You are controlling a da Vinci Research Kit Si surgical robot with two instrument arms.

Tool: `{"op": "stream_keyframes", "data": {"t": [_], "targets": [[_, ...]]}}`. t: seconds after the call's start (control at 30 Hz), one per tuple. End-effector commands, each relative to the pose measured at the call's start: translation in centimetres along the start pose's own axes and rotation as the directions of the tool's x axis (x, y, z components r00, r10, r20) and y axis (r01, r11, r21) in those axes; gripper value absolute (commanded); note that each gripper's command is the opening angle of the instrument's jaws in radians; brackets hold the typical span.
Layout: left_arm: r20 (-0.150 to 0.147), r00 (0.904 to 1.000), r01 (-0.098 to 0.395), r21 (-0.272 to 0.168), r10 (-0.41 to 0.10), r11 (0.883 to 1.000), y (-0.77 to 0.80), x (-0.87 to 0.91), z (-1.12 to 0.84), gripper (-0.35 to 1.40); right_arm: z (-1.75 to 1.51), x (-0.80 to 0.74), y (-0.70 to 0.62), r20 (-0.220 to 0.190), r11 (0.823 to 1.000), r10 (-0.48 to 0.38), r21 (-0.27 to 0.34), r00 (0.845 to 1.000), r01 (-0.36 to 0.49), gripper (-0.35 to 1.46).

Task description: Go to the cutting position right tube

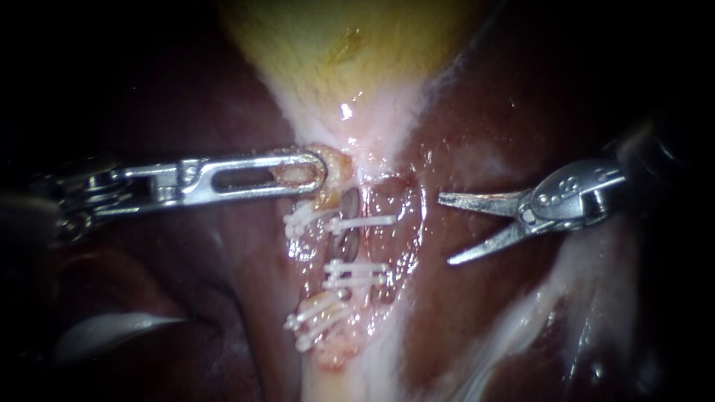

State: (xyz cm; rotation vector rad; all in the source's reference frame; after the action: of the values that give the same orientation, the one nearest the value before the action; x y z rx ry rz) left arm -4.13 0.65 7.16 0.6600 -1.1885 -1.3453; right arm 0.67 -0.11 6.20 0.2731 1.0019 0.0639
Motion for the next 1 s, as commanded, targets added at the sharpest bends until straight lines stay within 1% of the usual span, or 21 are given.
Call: {"op": "stream_keyframes", "data": {"t": [0.03,0.17,0.27,0.33,0.43,0.5,0.6,0.7,0.9,1.0], "targets": [[0.000,1.0000,0.000,0.000,0.000,1.000,0.00,0.00,0.00,-0.35,0.00,0.00,0.00,0.000,1.000,0.000,0.000,1.000,0.000,1.44],[-0.002,1.0000,0.001,0.001,-0.001,1.000,-0.01,-0.02,-0.05,-0.35,0.00,0.00,0.00,0.001,1.000,-0.006,0.000,1.000,0.006,1.44],[-0.006,1.0000,0.005,0.004,-0.005,1.000,-0.05,-0.07,-0.15,-0.35,0.00,0.00,0.00,0.001,1.000,0.000,0.000,1.000,0.000,1.44],[-0.014,0.9999,0.009,0.010,-0.009,1.000,-0.10,-0.15,-0.24,-0.35,0.00,0.00,0.00,0.001,1.000,0.000,-0.001,1.000,0.000,1.44],[-0.012,0.9998,0.017,-0.002,-0.017,1.000,-0.19,-0.27,-0.39,-0.35,0.01,0.01,0.00,0.002,1.000,0.006,-0.004,1.000,-0.006,1.44],[0.001,0.9997,0.023,0.001,-0.023,1.000,-0.27,-0.34,-0.49,-0.35,0.01,0.01,0.00,0.001,1.000,0.012,-0.002,1.000,-0.012,1.44],[0.013,0.9993,0.036,0.002,-0.036,0.999,-0.33,-0.41,-0.59,-0.35,0.02,0.02,-0.01,-0.001,1.000,0.013,0.000,1.000,-0.013,1.44],[0.017,0.9994,0.032,0.000,-0.032,1.000,-0.33,-0.44,-0.63,-0.35,0.04,0.04,-0.01,-0.002,1.000,0.019,0.002,1.000,-0.019,1.44],[0.018,0.9993,0.031,-0.001,-0.031,1.000,-0.31,-0.44,-0.63,-0.35,0.07,0.07,-0.04,-0.010,0.999,0.049,0.015,0.999,-0.049,1.44],[0.018,0.9993,0.031,-0.002,-0.031,1.000,-0.31,-0.44,-0.63,-0.35,0.14,0.06,-0.07,-0.021,0.995,0.095,0.033,0.995,-0.094,1.44]]}}
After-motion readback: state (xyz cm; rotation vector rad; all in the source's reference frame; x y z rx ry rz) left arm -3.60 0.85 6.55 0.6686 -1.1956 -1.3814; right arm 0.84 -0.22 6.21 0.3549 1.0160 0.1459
